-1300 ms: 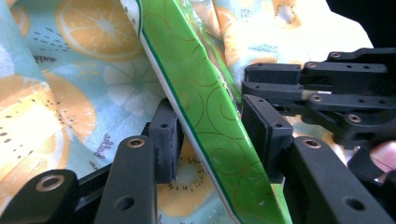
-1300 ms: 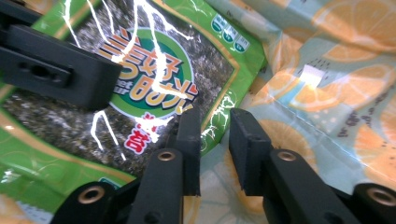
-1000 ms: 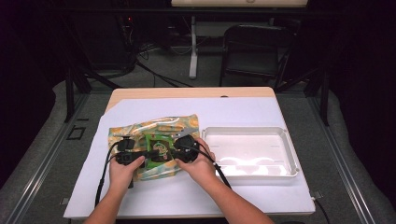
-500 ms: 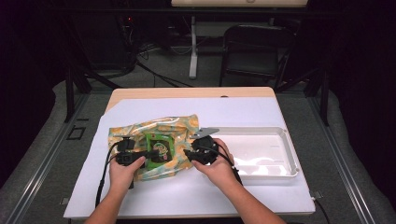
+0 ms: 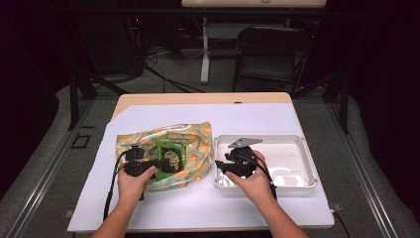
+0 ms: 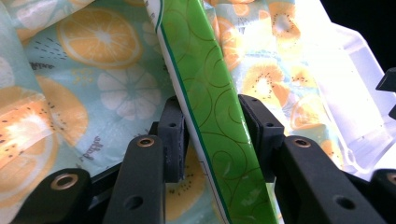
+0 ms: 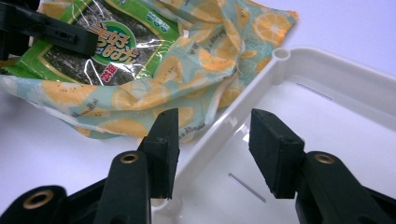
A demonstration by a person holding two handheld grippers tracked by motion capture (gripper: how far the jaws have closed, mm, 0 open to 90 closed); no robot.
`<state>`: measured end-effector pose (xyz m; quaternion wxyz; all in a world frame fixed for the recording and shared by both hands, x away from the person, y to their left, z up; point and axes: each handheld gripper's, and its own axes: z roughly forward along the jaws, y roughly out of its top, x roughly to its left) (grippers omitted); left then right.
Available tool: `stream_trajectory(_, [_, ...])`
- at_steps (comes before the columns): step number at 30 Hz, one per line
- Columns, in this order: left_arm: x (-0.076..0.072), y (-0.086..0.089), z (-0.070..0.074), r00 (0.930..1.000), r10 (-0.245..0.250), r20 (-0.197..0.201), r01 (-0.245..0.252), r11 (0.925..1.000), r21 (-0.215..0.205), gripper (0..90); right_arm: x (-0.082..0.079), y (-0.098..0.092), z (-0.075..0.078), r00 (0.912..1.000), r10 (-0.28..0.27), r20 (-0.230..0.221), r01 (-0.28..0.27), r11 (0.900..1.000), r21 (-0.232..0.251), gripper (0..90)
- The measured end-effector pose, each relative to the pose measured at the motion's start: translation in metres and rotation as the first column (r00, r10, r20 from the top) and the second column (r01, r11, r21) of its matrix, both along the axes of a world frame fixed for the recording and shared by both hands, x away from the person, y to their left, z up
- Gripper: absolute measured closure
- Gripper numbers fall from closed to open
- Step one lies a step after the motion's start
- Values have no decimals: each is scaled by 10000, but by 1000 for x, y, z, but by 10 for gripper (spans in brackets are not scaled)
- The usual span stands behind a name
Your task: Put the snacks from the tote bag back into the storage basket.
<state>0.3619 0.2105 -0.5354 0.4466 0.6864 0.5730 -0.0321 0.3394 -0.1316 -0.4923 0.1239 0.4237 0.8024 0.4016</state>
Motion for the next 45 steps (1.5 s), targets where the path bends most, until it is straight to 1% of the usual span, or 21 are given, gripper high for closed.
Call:
stream_trajectory(1, [0, 0, 0, 10000, -41, -26, 40, 10000, -53, 664, -1, -2, -1, 9998, -145, 105, 145, 9999, 1, 529])
stream_trajectory(2, [0, 0, 1, 10000, -70, -37, 69, 9998, -162, 668, -2, -3, -1, 9998, -159, 121, 159, 9999, -10, 529])
stream_trajectory(4, [0, 0, 1, 9999, -87, -58, 86, 9998, -163, 671, -3, -4, -1, 9996, -207, 169, 207, 9998, 19, 529])
stream_trajectory(6, [0, 0, 1, 10000, -27, -18, 26, 9996, -284, 681, -3, -6, 1, 9991, -283, 301, 280, 9996, 104, 529])
stream_trajectory(8, [0, 2, 2, 10000, -57, -23, 56, 9994, -335, 684, -4, -7, 1, 9989, -354, 307, 348, 9992, 193, 529])
stream_trajectory(10, [-1, 3, 4, 10000, 62, 62, -59, 9991, -419, 694, -4, -8, 2, 9985, -392, 373, 386, 9991, 165, 529])
stream_trajectory(16, [-2, 6, 6, 9995, 190, 238, -179, 9987, -479, 706, -3, -12, 0, 9980, -529, 349, 520, 9983, 269, 529])
stream_trajectory(19, [-3, 8, 9, 9993, 232, 297, -218, 9987, -465, 709, -2, -14, 0, 9974, -606, 398, 593, 9977, 343, 530])
stream_trajectory(22, [-5, 9, 13, 9979, 307, 569, -287, 9990, -355, 713, -2, -16, 0, 9970, -644, 418, 627, 9972, 404, 529])
stream_trajectory(24, [-5, 10, 14, 9978, 335, 565, -317, 9990, -324, 714, -2, -17, 0, 9972, -654, 361, 640, 9972, 377, 529])
stream_trajectory(26, [-6, 10, 17, 9973, 354, 650, -340, 9992, -215, 714, -1, -17, -1, 9971, -690, 321, 679, 9971, 342, 529])
stream_trajectory(27, [-6, 10, 18, 9963, 347, 788, -348, 9994, -1, 714, -1, -17, -2, 9972, -683, 295, 673, 9972, 339, 530])
stream_trajectory(30, [-9, 9, 23, 9933, 399, 1082, -429, 9987, 258, 715, 0, -17, -3, 9971, -696, 295, 686, 9971, 330, 530])
stream_trajectory(31, [-9, 10, 25, 9926, 344, 1167, -388, 9986, 349, 714, 0, -17, -3, 9974, -670, 258, 660, 9971, 372, 529])
stream_trajectory(34, [-11, 10, 29, 9895, 428, 1383, -501, 9975, 499, 714, 1, -17, -4, 9980, -609, 156, 600, 9966, 561, 529])
stream_trajectory(36, [-12, 12, 31, 9887, 457, 1431, -533, 9973, 498, 714, 1, -17, -5, 9979, -635, 142, 626, 9967, 522, 529])
stream_trajectory(38, [-13, 13, 34, 9880, 465, 1470, -521, 9980, 346, 714, 1, -17, -5, 9980, -630, 69, 625, 9966, 540, 529])
stream_trajectory(39, [-15, 14, 36, 9859, 504, 1593, -554, 9981, 269, 714, 2, -16, -6, 9981, -613, 31, 610, 9965, 580, 529])
stream_trajectory(40, [-15, 14, 36, 9859, 504, 1593, -554, 9981, 269, 714, 2, -16, -6, 9981, -613, 31, 610, 9965, 580, 529])
stream_trajectory(42, [-16, 15, 39, 9839, 544, 1703, -584, 9981, 182, 714, 2, -16, -6, 9985, -531, -94, 538, 9948, 869, 523])
stream_trajectory(45, [-18, 17, 44, 9812, 512, 1862, -553, 9983, 174, 714, 2, -16, -7, 9983, -561, -132, 571, 9947, 853, 511])
